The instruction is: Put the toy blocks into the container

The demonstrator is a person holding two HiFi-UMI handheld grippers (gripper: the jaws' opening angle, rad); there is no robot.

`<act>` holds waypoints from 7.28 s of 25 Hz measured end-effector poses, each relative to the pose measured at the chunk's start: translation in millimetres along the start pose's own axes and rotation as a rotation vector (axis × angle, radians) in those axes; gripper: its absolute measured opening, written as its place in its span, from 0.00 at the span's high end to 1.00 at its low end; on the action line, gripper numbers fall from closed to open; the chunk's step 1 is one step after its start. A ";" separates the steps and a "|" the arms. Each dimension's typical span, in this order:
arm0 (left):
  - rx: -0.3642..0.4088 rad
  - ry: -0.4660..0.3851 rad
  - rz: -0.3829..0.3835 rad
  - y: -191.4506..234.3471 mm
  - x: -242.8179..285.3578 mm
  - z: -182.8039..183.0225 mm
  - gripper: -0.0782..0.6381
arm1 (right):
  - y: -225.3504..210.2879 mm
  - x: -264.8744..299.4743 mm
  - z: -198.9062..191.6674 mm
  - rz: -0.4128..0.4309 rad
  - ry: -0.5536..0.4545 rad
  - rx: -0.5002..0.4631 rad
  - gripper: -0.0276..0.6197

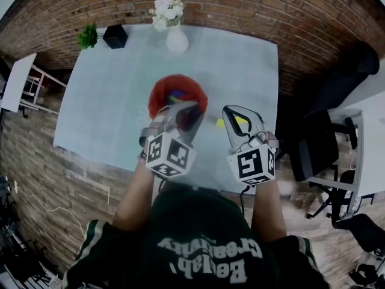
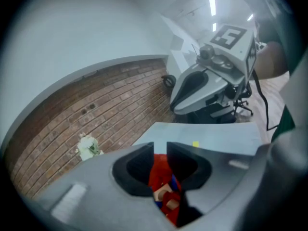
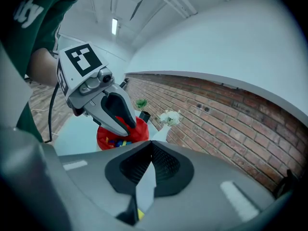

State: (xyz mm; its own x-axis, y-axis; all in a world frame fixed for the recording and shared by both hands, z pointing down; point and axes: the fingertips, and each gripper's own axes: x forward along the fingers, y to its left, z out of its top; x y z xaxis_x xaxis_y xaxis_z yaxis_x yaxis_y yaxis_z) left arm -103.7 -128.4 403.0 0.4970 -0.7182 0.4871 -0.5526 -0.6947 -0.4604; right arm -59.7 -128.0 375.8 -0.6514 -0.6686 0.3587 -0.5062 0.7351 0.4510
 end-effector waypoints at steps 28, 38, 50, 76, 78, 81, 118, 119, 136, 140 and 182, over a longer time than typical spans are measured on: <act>0.466 0.337 -0.513 -142.5 129.0 -23.2 0.78 | -46.0 -66.4 -68.8 -0.109 0.053 0.104 0.95; 0.711 0.755 -0.655 -156.9 167.1 -98.6 0.63 | -59.2 -60.2 -89.0 -0.109 0.072 0.133 0.95; 0.769 0.924 -0.776 -176.3 179.4 -155.1 0.68 | -59.5 -49.1 -91.6 -0.101 0.079 0.134 0.95; 0.094 0.192 -0.177 -134.6 100.7 47.3 0.69 | -46.3 -111.1 -64.0 -0.151 0.025 0.079 0.95; 0.062 0.125 -0.146 -131.1 83.1 63.3 0.69 | -40.7 -116.3 -59.7 -0.144 0.016 0.075 0.95; 0.014 0.021 -0.124 -130.8 56.0 82.2 0.69 | -33.2 -124.6 -53.2 -0.136 0.005 0.063 0.95; -0.164 -0.047 0.122 41.1 -59.3 -39.3 0.69 | 46.3 37.5 72.9 -0.029 -0.071 -0.013 0.95; -0.169 -0.046 0.128 44.3 -60.9 -42.1 0.69 | 48.1 41.4 76.1 -0.024 -0.076 -0.015 0.95; -0.190 -0.020 0.123 49.0 -39.9 -64.4 0.55 | 43.5 60.4 81.3 -0.008 -0.077 -0.026 0.95; -0.194 0.001 0.103 44.2 -36.4 -67.9 0.55 | 47.3 60.7 78.2 0.008 -0.078 -0.032 0.95; -0.054 0.008 -0.123 -99.2 119.6 103.7 0.89 | -100.1 -106.3 -92.0 -0.134 -0.014 0.105 0.95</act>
State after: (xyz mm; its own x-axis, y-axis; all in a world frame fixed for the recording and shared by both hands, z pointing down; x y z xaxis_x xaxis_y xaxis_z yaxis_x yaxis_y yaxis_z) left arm 80.0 -149.6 430.0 0.5578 -0.6273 0.5435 -0.5234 -0.7741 -0.3562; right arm 112.2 -140.8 367.7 -0.5819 -0.7601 0.2894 -0.6445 0.6480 0.4059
